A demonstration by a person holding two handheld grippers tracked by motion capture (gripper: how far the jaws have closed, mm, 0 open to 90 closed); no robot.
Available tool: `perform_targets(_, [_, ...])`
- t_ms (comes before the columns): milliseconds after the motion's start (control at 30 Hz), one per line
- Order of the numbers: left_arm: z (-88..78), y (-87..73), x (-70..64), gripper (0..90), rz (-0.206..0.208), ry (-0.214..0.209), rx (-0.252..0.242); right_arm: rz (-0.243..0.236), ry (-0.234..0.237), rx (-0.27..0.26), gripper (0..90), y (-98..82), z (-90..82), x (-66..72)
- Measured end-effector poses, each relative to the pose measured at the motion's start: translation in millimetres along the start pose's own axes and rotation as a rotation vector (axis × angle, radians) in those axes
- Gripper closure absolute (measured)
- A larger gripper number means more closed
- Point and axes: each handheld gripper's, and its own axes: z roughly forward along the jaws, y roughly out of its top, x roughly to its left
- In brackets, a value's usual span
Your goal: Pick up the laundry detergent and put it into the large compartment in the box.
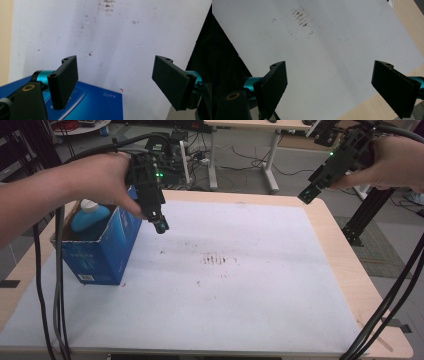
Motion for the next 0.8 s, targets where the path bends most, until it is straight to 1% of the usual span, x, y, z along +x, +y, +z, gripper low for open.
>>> perform_targets(67, [5.5, 8.3, -2.6, 21.1, 0.006, -0.002, -0.006, -0.003, 0.001, -0.002, 12.6, -1.1, 0.4, 0.2])
perform_targets(100, [5.5, 8.3, -2.6, 21.1, 0.006, -0.002, -0.006, -0.003, 0.001, -0.002, 12.6, -1.1, 0.4, 0.2])
perform_targets(167, [8.7, 13.0, -4.5, 21.1, 0.011, -0.009, -0.008, -0.003, 0.001, 0.002, 12.6, -2.2, 1.4, 0.4])
perform_targets(233, [12.2, 16.8, -6.7, 21.1, 0.014, -0.004, -0.007, -0.001, 0.001, 0.003, 12.6, -3.2, 2.1, 0.3])
perform_targets(333, [17.7, 21.9, -8.8, 21.1, 0.021, -0.009, -0.002, 0.001, 0.001, 0.001, 12.6, -5.2, 3.0, 0.6])
perform_targets(533, [18.6, 25.3, -9.3, 21.1, 0.025, -0.01, -0.006, 0.001, 0.0, -0.003, 12.6, -6.1, 1.9, 2.0])
perform_targets(800, [16.9, 22.6, -7.7, 21.1, 0.017, -0.008, -0.001, 0.001, -0.001, 0.002, 12.6, -6.8, 3.0, 2.2])
